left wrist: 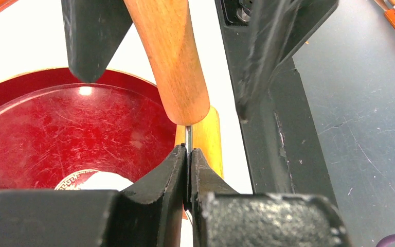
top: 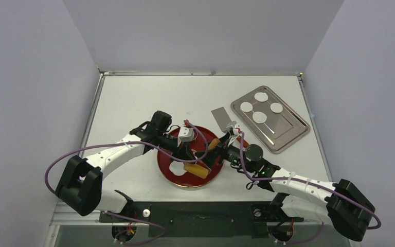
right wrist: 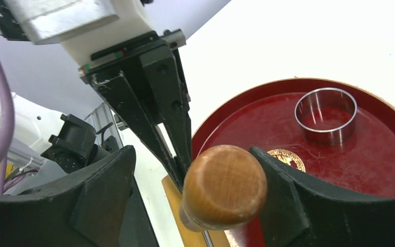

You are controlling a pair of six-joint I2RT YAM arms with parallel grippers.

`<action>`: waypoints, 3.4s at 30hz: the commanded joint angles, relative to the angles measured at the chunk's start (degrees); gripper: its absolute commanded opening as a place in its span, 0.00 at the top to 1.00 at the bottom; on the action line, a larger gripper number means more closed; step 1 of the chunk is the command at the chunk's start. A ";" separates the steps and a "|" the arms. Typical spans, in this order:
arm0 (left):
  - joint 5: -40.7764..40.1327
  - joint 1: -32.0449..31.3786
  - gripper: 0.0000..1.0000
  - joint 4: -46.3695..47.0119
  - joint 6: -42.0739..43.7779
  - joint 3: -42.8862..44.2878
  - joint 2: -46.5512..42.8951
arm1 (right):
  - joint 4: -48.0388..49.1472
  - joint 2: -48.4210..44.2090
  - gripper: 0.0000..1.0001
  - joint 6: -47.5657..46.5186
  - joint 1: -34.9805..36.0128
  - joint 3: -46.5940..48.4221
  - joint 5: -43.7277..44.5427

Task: Roll out the dumpling wrappers from the dough
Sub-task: Flatten out the dough on the work surface.

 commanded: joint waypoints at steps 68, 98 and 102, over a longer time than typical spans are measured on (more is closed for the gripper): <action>-53.01 18.67 0.44 7.65 -25.25 -0.88 13.93 | -38.41 37.49 1.00 5.63 11.45 40.08 32.37; -51.17 19.24 1.00 9.07 -27.54 -2.01 14.25 | -51.30 41.71 1.00 7.06 15.75 42.92 46.89; -51.39 19.26 1.00 9.43 -27.52 -2.25 13.79 | -53.57 42.21 1.00 7.08 16.91 41.70 52.58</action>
